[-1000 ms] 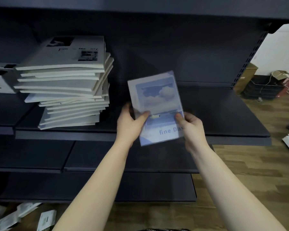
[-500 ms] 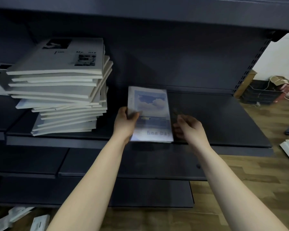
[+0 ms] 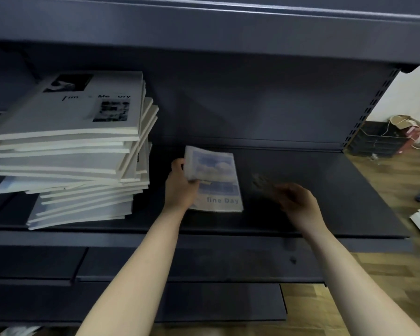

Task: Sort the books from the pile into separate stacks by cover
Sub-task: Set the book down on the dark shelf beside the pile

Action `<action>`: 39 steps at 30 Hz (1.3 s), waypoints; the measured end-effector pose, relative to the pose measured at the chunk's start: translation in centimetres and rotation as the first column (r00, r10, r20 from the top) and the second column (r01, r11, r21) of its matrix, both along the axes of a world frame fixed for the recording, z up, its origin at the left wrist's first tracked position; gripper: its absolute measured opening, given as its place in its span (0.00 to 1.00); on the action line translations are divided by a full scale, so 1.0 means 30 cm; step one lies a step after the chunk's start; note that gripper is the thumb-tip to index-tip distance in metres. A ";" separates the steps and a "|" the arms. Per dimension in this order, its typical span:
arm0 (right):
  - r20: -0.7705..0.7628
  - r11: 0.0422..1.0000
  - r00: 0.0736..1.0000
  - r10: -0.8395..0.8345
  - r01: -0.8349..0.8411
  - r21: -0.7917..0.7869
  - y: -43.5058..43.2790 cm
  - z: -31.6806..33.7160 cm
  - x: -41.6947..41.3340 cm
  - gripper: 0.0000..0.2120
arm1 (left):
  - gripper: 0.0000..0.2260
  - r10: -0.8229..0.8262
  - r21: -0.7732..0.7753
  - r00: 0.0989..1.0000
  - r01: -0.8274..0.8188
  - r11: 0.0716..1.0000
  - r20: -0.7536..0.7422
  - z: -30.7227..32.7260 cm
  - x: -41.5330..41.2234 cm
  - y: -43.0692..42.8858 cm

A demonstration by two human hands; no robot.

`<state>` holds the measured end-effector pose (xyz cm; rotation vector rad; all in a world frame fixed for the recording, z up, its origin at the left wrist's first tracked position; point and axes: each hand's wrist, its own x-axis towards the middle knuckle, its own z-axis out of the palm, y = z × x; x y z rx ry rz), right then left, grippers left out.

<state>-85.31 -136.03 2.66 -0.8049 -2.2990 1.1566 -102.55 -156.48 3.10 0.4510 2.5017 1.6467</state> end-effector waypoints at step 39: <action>0.111 0.783 0.993 0.029 -0.091 0.616 0.036 -0.111 -0.008 0.10 | 0.45 -0.269 -0.638 0.915 0.016 0.770 -0.302 -0.071 -0.086 0.031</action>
